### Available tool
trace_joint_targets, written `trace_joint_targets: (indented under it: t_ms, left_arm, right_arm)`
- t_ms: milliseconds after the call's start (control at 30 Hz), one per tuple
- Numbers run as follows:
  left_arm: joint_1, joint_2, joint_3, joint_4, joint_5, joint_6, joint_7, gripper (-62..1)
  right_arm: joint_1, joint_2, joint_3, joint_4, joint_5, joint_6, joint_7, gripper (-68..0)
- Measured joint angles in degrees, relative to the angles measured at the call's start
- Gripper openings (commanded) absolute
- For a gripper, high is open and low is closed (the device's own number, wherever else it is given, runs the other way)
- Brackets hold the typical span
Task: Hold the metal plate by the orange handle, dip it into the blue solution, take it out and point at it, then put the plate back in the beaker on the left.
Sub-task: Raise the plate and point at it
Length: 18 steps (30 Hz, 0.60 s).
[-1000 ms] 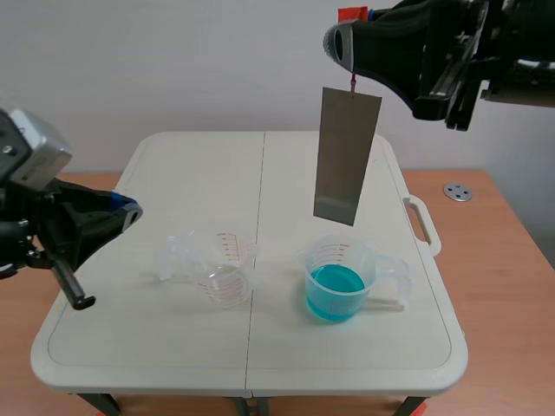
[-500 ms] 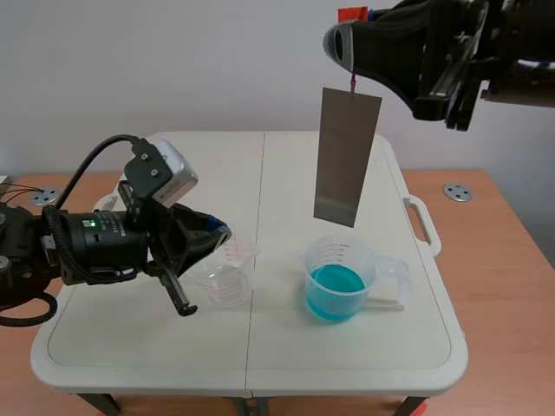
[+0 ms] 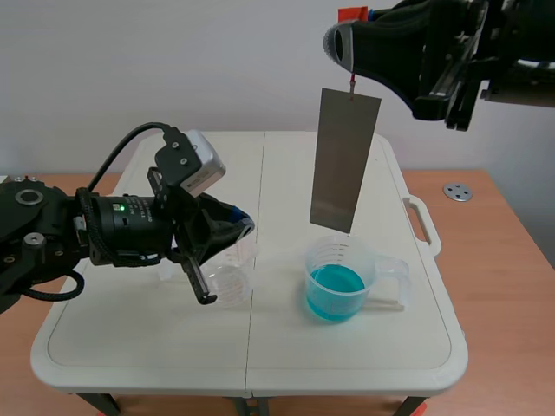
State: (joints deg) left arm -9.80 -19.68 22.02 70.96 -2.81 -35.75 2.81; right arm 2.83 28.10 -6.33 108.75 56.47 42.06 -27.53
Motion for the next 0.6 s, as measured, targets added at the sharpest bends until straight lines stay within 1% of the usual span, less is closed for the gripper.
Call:
trace_joint_targets:
  t_ms: [167,300,500,600]
  left_arm:
    - [0.1,0.0,0.0,0.0,-0.1,-0.1,-2.5,-56.3]
    - [0.3,0.0,0.0,0.0,-0.1,-0.1,-2.5,-56.2]
    - [0.3,0.0,0.0,0.0,0.0,-0.1,-2.1,-56.2]
    - [0.3,-0.1,0.0,0.0,0.0,0.5,-2.0,-56.2]
  right_arm:
    - [0.0,0.0,0.0,0.0,0.1,0.0,0.0,-66.2]
    - [0.0,0.0,0.0,0.0,1.5,0.0,0.0,-66.2]
    - [0.0,0.0,0.0,0.0,1.7,0.0,0.0,-66.2]
    - [0.0,0.0,0.0,0.0,1.7,0.0,0.0,-66.2]
